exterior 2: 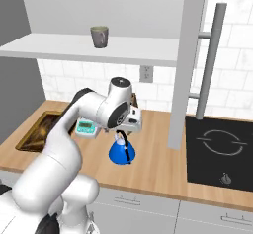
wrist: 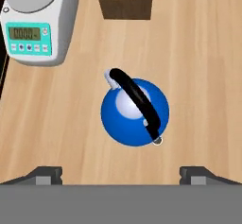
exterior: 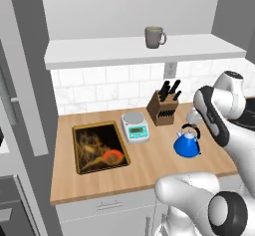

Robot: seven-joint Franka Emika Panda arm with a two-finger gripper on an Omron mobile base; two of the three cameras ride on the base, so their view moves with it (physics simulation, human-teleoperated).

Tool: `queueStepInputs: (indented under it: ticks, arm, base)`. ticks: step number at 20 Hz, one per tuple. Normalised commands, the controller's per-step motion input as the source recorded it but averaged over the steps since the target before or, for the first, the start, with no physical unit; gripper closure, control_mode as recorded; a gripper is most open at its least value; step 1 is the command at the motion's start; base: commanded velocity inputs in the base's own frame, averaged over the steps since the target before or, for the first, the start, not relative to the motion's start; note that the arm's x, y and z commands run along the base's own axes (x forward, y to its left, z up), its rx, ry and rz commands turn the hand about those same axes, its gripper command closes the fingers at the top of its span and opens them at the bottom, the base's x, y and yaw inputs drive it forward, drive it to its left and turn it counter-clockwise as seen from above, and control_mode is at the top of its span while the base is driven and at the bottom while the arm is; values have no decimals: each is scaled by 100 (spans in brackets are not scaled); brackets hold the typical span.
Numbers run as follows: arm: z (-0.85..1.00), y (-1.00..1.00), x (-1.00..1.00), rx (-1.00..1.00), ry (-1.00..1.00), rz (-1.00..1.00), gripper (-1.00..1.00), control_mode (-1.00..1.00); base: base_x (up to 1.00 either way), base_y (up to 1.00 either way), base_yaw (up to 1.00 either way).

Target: Pick the kettle from the counter and place it on the tray. Then pick the mug from the cabinet and place it on the tray. Then close the cabinet doors.

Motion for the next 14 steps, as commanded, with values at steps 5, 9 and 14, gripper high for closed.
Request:
queueStepInputs:
  ticks: [5,9,14]
  arm:
    - [-27,-5,55,-1,15,0,-100,-100]
    - [-30,-11,31,0,7,1,-100,-100]
    - [-30,-13,7,0,1,8,-100,-100]
  base:
    - [0,0,0]
    - [0,0,0]
    - [0,0,0]
